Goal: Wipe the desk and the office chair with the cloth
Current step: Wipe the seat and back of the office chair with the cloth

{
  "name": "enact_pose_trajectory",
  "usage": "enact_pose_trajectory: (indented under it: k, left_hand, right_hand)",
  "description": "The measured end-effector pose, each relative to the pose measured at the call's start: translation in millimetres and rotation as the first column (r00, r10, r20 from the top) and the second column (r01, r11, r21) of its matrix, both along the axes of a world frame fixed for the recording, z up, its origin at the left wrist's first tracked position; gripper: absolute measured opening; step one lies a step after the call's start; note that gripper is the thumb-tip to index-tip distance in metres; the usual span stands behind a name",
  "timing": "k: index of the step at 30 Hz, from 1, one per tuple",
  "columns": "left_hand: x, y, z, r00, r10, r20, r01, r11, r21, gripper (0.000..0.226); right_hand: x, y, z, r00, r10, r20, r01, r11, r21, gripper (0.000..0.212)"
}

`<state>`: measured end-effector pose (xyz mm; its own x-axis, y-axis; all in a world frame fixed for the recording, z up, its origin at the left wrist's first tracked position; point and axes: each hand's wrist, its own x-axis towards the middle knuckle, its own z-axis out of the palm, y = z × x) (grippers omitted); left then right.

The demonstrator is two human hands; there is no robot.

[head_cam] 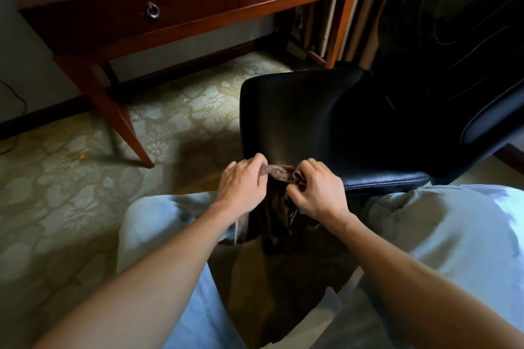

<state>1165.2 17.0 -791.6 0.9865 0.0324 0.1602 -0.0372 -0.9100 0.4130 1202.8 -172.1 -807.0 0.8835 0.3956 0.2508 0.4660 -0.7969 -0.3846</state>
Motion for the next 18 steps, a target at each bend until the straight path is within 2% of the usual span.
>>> enact_pose_trajectory:
  k: [4,8,12,14,18]
  left_hand:
    - [14,-21,9,0.999,0.008,0.031,-0.008,1.000,0.012,0.019]
    - [24,-40,5,0.998,-0.052,-0.021,0.054,0.996,0.074,0.028]
    - [40,-55,7,0.993,-0.116,-0.013,0.116,0.986,0.120,0.026]
    - [49,-62,14,0.991,-0.130,0.038,0.124,0.983,0.137,0.026]
    - [70,-76,29,0.966,-0.086,0.246,0.044,0.985,0.170,0.024]
  right_hand:
    - [8,-20,20,0.990,-0.096,-0.104,0.120,0.961,0.250,0.019]
    - [14,-42,30,0.983,-0.118,-0.137,0.153,0.945,0.288,0.016]
    - [21,-60,32,0.969,-0.200,-0.143,0.238,0.909,0.343,0.015]
    - [27,-66,36,0.964,-0.234,-0.123,0.264,0.879,0.397,0.015]
    - [45,-72,50,0.955,-0.298,-0.004,0.256,0.815,0.519,0.015]
